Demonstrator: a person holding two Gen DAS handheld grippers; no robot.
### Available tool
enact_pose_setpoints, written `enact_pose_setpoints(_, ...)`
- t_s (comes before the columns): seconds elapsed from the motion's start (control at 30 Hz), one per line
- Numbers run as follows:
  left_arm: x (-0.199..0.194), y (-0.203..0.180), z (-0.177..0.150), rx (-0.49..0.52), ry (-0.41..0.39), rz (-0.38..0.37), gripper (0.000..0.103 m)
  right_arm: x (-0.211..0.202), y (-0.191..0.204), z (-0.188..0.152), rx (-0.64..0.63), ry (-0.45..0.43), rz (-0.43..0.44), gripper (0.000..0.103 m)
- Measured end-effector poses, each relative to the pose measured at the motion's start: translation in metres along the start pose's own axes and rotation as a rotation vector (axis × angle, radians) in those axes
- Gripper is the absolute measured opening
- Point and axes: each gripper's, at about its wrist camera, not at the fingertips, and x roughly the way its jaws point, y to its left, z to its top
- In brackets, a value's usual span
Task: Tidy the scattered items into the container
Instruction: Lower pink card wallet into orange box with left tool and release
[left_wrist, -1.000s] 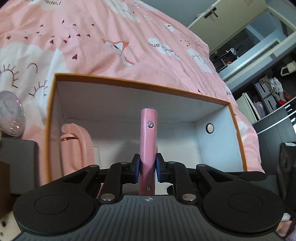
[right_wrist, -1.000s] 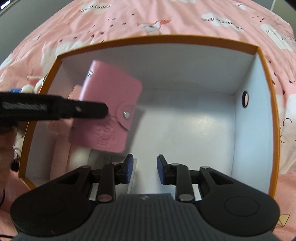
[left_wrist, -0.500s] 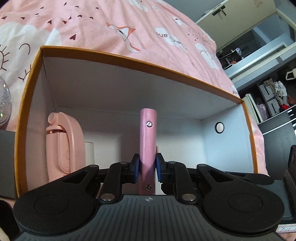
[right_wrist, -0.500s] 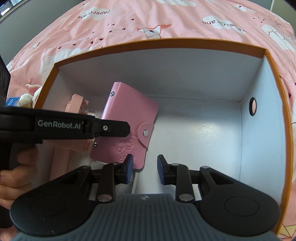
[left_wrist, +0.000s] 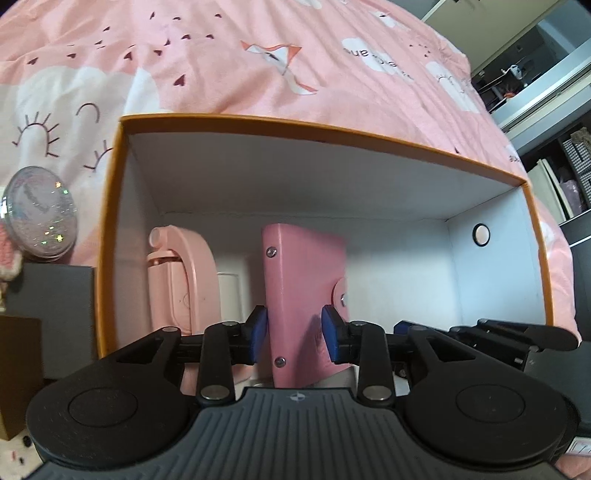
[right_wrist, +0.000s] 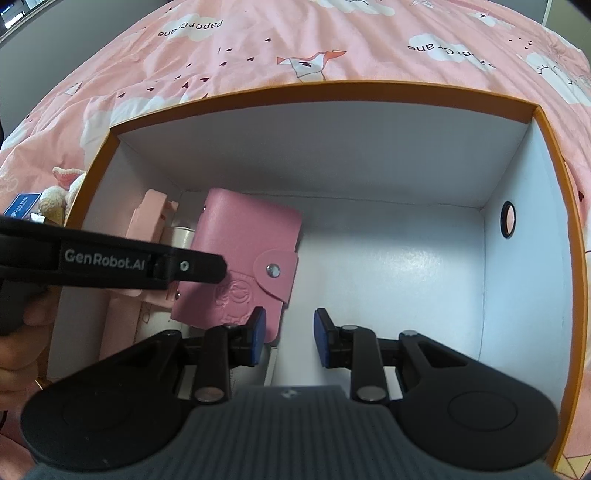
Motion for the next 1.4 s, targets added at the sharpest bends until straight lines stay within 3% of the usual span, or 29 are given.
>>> enact_pose_setpoints(0.37, -0.020, -0.003, 0.005, 0.041, -0.070, 0.010, 0.037, 0.013, -0.001, 0.021, 0.030, 0.039, 0.038, 0.031)
enact_pose_setpoints(0.67, -0.019, -0.003, 0.005, 0.060, -0.080, 0.018, 0.037, 0.038, -0.002, 0.026, 0.085, 0.100, 0.076, 0.030)
enact_pose_setpoints(1.0, -0.023, -0.010, -0.002, 0.093, -0.108, 0.056, 0.037, 0.032, 0.000, 0.022, 0.082, 0.083, 0.065, 0.031)
enact_pose_setpoints(1.03, -0.026, -0.012, -0.005, 0.096, -0.122, 0.060, 0.037, 0.028, 0.000, 0.021, 0.080, 0.068, 0.055, 0.034)
enact_pose_setpoints(1.1, -0.032, -0.014, -0.011, 0.102, -0.152, 0.060, 0.037, 0.017, 0.000, 0.018, 0.068, 0.031, 0.019, 0.049)
enact_pose_setpoints(1.17, -0.039, -0.015, -0.016, 0.106, -0.184, 0.051, 0.037, 0.005, 0.000, 0.014, 0.067, -0.005, 0.005, 0.050)
enact_pose_setpoints(1.27, -0.052, -0.017, -0.023, 0.111, -0.244, 0.050, 0.037, -0.014, 0.002, 0.007, 0.067, -0.083, 0.006, 0.064)
enact_pose_setpoints(1.33, -0.059, -0.019, -0.027, 0.118, -0.293, 0.071, 0.042, -0.026, 0.007, 0.000, 0.059, -0.149, -0.025, 0.075)
enact_pose_setpoints(1.4, -0.067, -0.022, -0.032, 0.131, -0.329, 0.091, 0.047, -0.035, 0.012, -0.004, 0.056, -0.203, -0.062, 0.077)
